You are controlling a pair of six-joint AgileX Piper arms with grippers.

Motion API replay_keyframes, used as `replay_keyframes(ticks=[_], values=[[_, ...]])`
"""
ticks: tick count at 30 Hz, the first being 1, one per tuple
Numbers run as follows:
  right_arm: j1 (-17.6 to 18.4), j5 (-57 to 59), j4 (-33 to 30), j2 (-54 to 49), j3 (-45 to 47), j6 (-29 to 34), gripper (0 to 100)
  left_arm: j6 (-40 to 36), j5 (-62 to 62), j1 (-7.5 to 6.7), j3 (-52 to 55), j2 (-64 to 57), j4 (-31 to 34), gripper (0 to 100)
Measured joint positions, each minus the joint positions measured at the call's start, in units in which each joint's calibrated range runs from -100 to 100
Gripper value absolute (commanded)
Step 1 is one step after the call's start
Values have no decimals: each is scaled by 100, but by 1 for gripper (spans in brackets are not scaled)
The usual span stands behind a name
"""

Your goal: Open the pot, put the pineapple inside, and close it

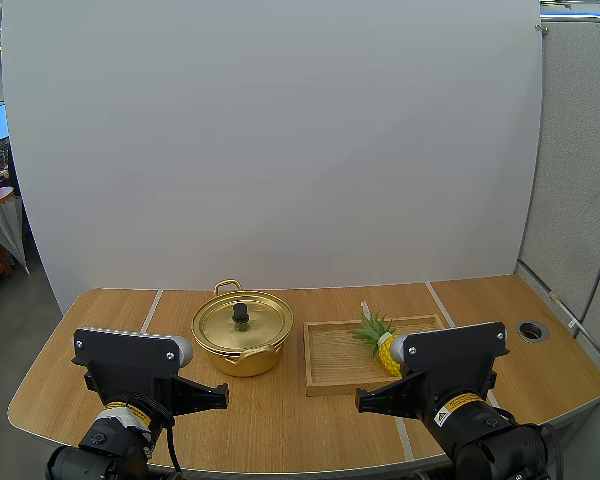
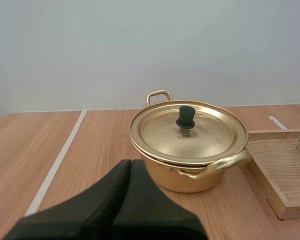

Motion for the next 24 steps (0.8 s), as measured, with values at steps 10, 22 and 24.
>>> replay_keyframes(ticks=[10, 22, 24], values=[[0, 265, 0, 0, -92, 0, 0, -21, 16, 0, -62, 0, 0, 0], [0, 1556, -34, 0, -2001, 0, 0, 2, 519, 0, -1811, 0, 0, 0], [0, 1984, -34, -11, -2411, 0, 0, 53, 929, 0, -2334, -14, 0, 0]])
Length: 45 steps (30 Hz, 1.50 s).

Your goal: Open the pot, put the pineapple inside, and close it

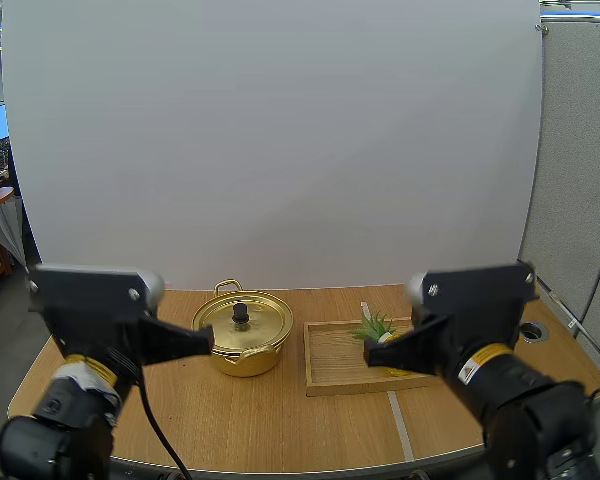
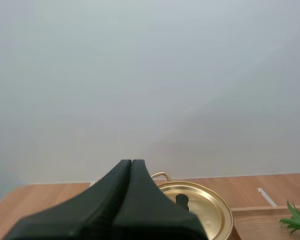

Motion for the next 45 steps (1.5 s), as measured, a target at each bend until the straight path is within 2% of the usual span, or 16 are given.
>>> replay_keyframes(ticks=[10, 15, 25, 32, 39, 45], values=[[0, 2164, -10, -15, -1768, 0, 0, 226, 2654, 0, -1747, -4, 0, 0], [0, 3082, -20, -12, -2365, 0, 0, 245, 3280, 0, -2271, -4, 11, 0], [0, 3635, -47, 285, -2607, -114, 0, 265, 3358, 0, -2383, 356, 11, 0], [0, 3617, -47, 1717, -2607, -120, 0, 321, 2791, 0, -2383, 1756, 11, 0], [0, 3081, -80, 3176, -2607, -120, 0, 355, 2094, 0, -2383, 3053, 11, 0], [0, 2973, -91, 3546, -2607, -120, 0, 355, 1887, 0, -2383, 3490, 11, 0]])
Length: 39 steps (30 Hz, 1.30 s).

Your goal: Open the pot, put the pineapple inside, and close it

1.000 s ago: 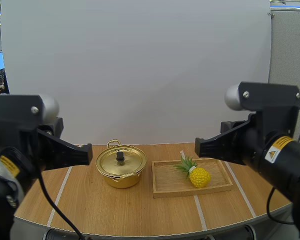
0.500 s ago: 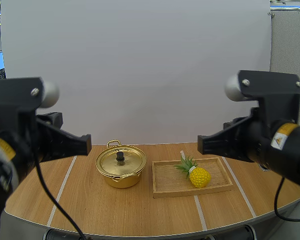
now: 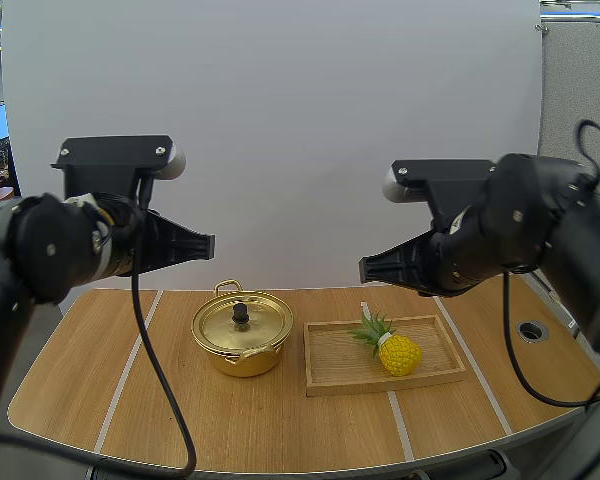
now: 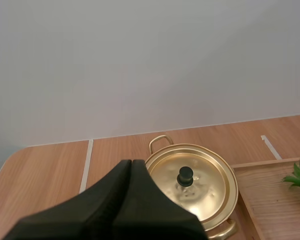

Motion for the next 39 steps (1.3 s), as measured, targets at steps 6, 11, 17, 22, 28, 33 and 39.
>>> replay_keyframes(ticks=[6, 11, 17, 22, 28, 33, 39], values=[[0, -82, 0, 343, 0, 0, 0, 0, -133, 0, 0, 214, 0, 17], [0, -270, -39, 882, 0, 0, 0, 89, -262, 0, 0, 1226, 0, 68], [0, -270, -39, 882, 0, 260, 51, 271, -313, 0, 0, 1660, 0, 100], [0, -289, -51, 882, 0, 324, 100, 528, -319, 0, 0, 1739, 0, 100], [0, -541, -333, 882, 0, 336, 100, 539, -319, 0, 0, 1739, 0, 100], [0, -541, -389, 882, 0, 336, 100, 747, -319, 0, 0, 1739, 0, 100], [0, -541, -400, 882, 0, 336, 100, 872, -319, 0, 0, 1739, 0, 100]])
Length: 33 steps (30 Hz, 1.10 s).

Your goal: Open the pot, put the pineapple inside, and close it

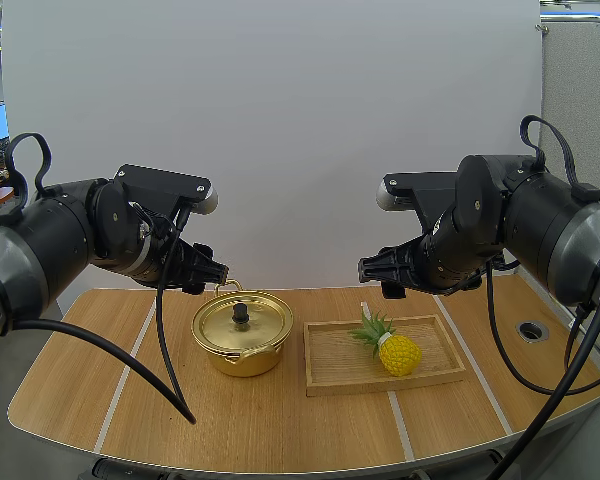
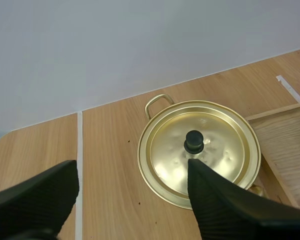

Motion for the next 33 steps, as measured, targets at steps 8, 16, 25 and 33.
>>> replay_keyframes(ticks=[8, 16, 25, 33], values=[[0, 234, -10, 0, 0, 203, 100, 648, 348, 0, 0, 366, -410, 100], [0, 234, -21, 0, 0, 189, 100, 1775, 354, 0, 0, 1088, -986, 100], [0, 210, -21, 0, 0, 180, 100, 2837, 169, 0, -334, 2300, -1368, 100], [0, 210, -21, 0, 0, 180, 100, 2877, 192, -279, -1175, 3009, -1373, 100]])
